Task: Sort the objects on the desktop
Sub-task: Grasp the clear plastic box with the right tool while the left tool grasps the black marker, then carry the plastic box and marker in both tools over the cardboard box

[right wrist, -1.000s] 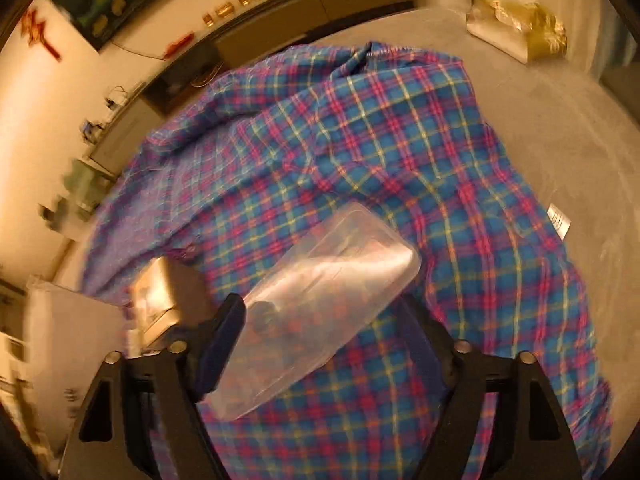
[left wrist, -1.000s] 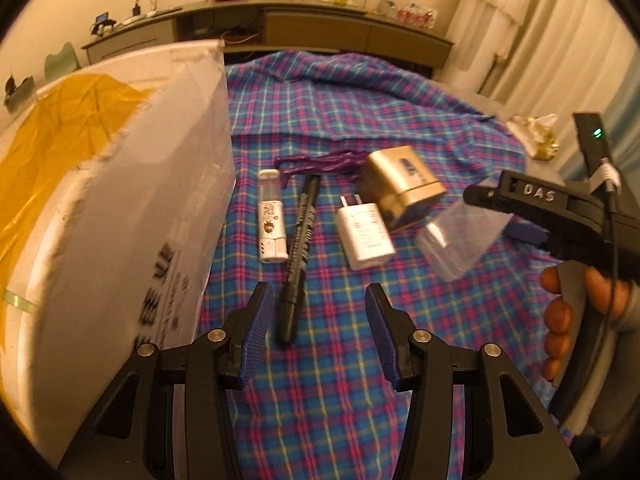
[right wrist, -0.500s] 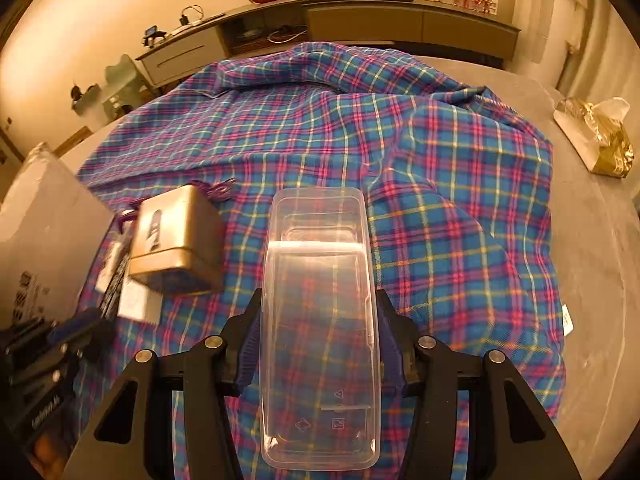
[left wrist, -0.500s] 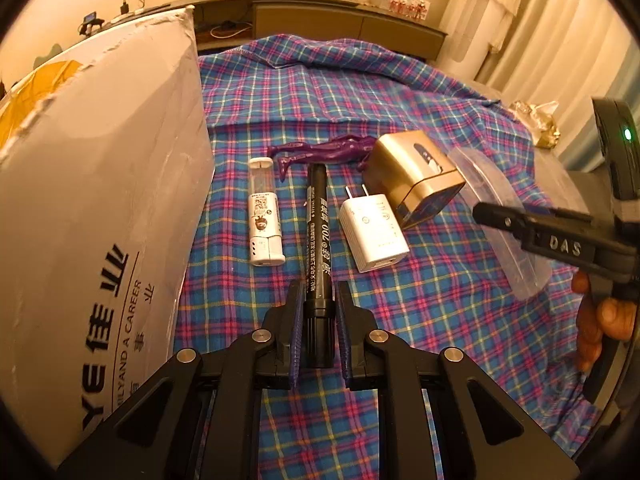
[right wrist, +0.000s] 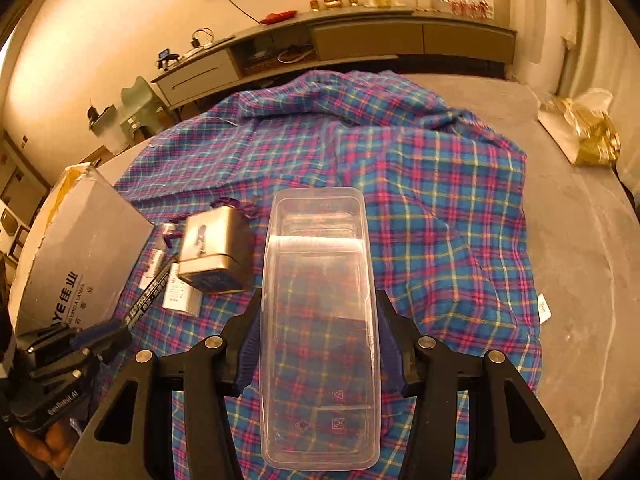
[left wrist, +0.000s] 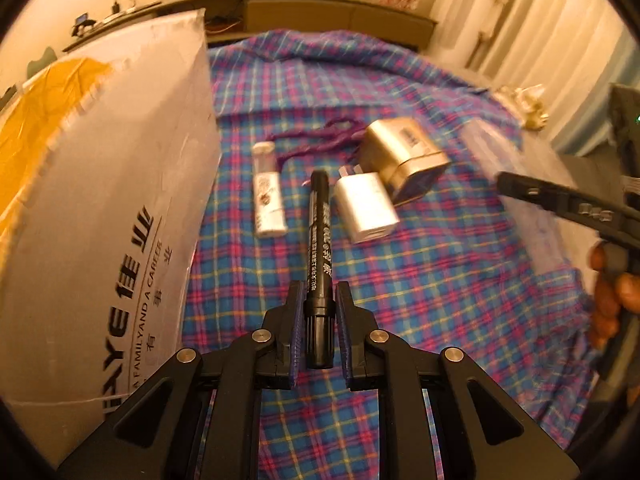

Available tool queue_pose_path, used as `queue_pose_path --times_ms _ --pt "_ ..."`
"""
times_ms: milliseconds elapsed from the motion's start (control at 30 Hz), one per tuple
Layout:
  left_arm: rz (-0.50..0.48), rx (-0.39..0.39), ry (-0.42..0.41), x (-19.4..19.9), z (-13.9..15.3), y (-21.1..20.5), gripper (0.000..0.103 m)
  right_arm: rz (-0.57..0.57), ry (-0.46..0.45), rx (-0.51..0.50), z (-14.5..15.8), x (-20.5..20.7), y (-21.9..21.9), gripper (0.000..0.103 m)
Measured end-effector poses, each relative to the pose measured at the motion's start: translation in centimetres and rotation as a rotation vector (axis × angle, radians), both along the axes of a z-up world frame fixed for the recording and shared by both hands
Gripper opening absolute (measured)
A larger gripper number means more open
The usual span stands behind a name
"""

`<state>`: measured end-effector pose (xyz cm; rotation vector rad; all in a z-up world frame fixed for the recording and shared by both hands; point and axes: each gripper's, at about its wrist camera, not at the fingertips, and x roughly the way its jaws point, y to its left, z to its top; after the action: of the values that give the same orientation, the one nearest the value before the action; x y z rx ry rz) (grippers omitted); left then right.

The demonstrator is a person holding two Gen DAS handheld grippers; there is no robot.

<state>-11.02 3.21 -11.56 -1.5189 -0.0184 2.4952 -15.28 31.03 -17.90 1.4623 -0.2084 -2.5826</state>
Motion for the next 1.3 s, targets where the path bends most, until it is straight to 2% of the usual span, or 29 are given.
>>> queue_pose_path --times_ms 67,133,200,267,367,600,767,1067,1300 --pt "0.006 -0.010 -0.010 -0.3 -0.4 0.0 0.017 -0.009 -0.017 -0.034 -0.2 0.1 0.4 0.052" --pt "0.002 -0.004 -0.034 -1.2 -1.1 0.4 0.021 -0.002 -0.015 -0.062 0.4 1.2 0.8 0.052" --pt "0.008 -0.023 -0.010 -1.4 -1.3 0.7 0.022 0.012 -0.006 -0.078 0.9 1.9 0.6 0.052" --pt "0.003 -0.043 0.006 -1.6 -1.4 0.9 0.014 0.024 -0.007 -0.106 1.1 2.7 0.4 0.052" --pt "0.001 -0.036 0.025 -1.2 -1.0 1.0 0.013 0.045 -0.011 -0.141 1.4 3.9 0.1 0.052" --pt "-0.007 -0.028 0.077 0.7 1.3 0.9 0.013 0.116 0.053 -0.065 3.3 5.1 -1.3 0.052" --pt "-0.013 -0.021 0.092 2.1 2.4 0.5 0.013 0.150 0.067 -0.036 3.3 5.7 -2.1 0.052" --pt "-0.039 0.006 0.152 5.1 4.7 0.2 0.013 0.155 0.101 0.017 3.4 7.1 -3.4 0.052" --pt "-0.045 0.026 0.195 7.1 6.4 -1.0 0.013 0.179 0.139 0.036 4.5 8.7 -6.1 0.052"
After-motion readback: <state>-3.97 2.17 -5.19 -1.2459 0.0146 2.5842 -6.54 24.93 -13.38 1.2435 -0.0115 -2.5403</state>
